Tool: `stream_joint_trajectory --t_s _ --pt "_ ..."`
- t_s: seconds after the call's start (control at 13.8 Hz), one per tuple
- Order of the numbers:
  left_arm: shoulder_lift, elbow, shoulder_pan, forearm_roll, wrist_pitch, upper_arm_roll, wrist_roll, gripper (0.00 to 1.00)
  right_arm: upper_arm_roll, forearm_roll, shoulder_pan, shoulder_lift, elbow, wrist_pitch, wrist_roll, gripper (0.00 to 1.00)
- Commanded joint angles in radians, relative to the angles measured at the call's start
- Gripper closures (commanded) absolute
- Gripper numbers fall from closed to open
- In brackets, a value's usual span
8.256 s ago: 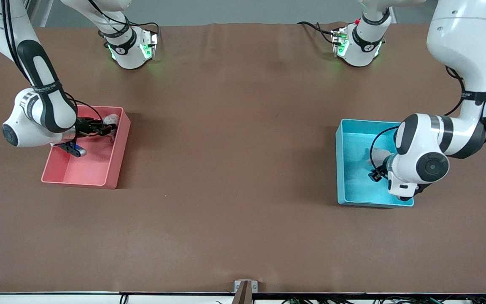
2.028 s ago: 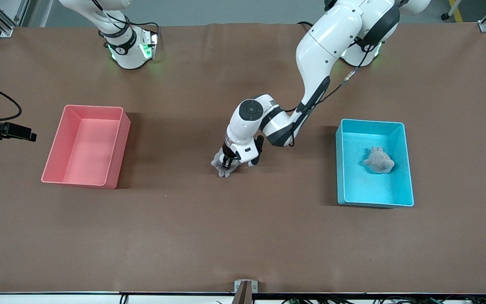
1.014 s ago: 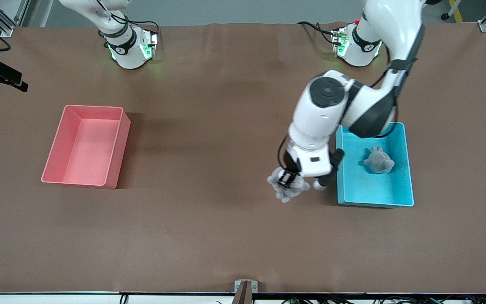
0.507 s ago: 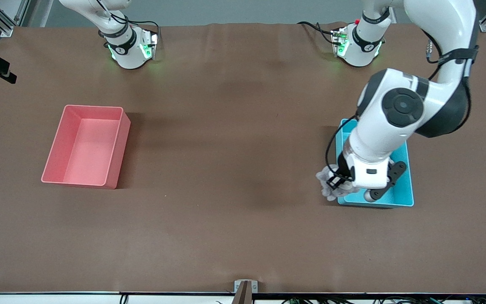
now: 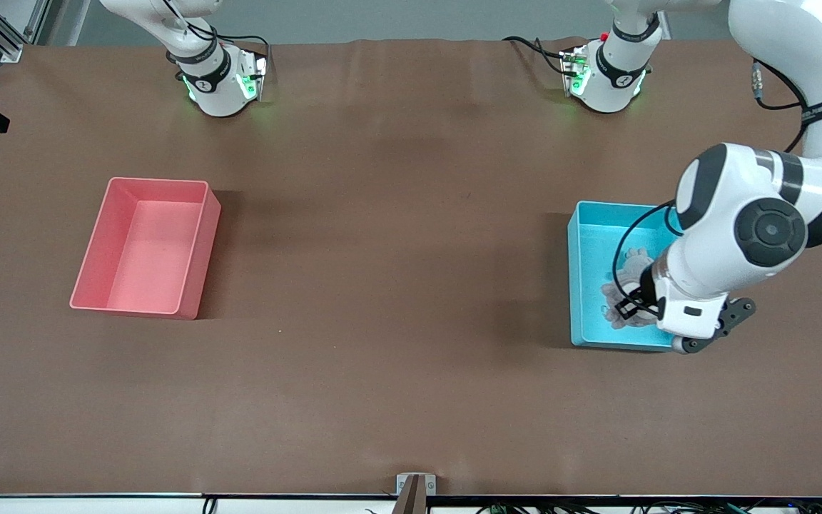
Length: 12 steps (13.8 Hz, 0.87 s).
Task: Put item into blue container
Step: 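Carry the Totoro plush into the blue box and open the left gripper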
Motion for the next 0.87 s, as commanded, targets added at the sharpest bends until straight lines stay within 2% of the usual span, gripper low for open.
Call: stream_joint_trajectory --t_s 0.0,0.29,0.51,0.58,0.65,0.8 --pt "-0.022 -0.055 0.045 -0.009 -0.004 -0.005 0.065 1.00 0.006 -0.008 0.000 -0.012 -0.005 -0.022 -0.010 0.00" --pt "0.074 -0.067 0.134 -0.005 0.025 -0.005 0.155 0.99 0.003 0.003 -0.007 -0.010 -0.014 -0.061 -0.019 0.00" --pt "0.156 -0.064 0.149 -0.003 0.069 0.001 0.154 0.98 0.003 0.001 -0.009 0.000 -0.014 -0.055 -0.022 0.00" --pt "0.165 -0.060 0.151 -0.003 0.076 0.001 0.154 0.91 0.003 0.001 -0.007 0.002 -0.014 -0.054 -0.022 0.00" --pt "0.167 -0.056 0.145 -0.014 0.076 0.000 0.136 0.64 0.003 0.001 -0.007 0.002 -0.014 -0.046 -0.025 0.00" --pt "0.159 -0.056 0.111 -0.022 0.076 -0.008 0.082 0.00 0.001 0.000 -0.010 0.008 -0.016 -0.022 -0.027 0.00"
